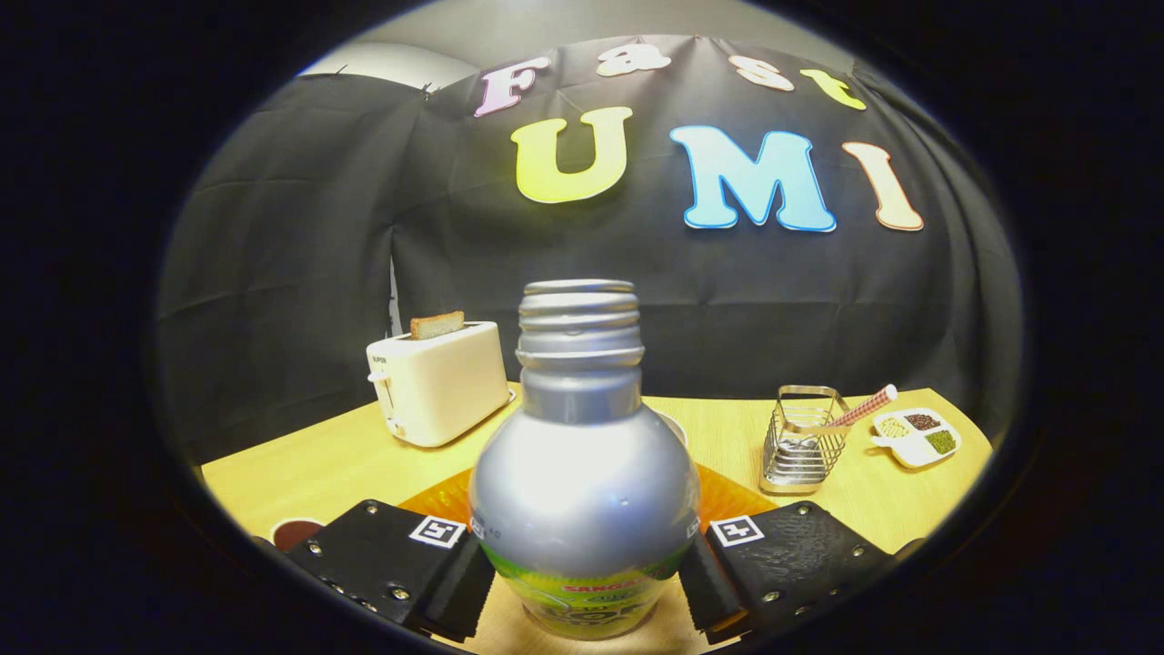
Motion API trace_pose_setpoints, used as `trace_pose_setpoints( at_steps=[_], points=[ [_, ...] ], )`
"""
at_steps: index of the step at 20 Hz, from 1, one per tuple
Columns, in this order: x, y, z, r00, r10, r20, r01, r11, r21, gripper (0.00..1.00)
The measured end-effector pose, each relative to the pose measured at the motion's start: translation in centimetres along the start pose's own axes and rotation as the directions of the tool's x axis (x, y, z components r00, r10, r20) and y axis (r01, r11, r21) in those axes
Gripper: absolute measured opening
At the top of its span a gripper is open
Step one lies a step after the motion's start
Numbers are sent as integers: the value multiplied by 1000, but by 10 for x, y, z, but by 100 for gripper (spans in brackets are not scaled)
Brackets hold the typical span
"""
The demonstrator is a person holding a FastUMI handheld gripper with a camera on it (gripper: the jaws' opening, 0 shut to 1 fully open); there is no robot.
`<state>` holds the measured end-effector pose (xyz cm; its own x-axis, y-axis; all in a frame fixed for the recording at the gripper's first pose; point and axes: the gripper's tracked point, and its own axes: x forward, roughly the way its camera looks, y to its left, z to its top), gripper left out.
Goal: Take the bottle from table, then pour the juice into the cup, finally place the bottle on the coaster
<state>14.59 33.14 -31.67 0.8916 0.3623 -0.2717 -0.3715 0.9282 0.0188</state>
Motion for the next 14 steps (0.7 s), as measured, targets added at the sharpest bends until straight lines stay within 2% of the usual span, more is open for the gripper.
trace_pose_setpoints(
  at_steps=[6,8,14],
  points=[
    [9,0,-12,1000,9,-12,-9,1000,13,83],
    [13,7,-17,999,37,-14,-36,999,24,83],
    [15,4,-19,999,15,37,-13,999,-48,83]
  ],
)
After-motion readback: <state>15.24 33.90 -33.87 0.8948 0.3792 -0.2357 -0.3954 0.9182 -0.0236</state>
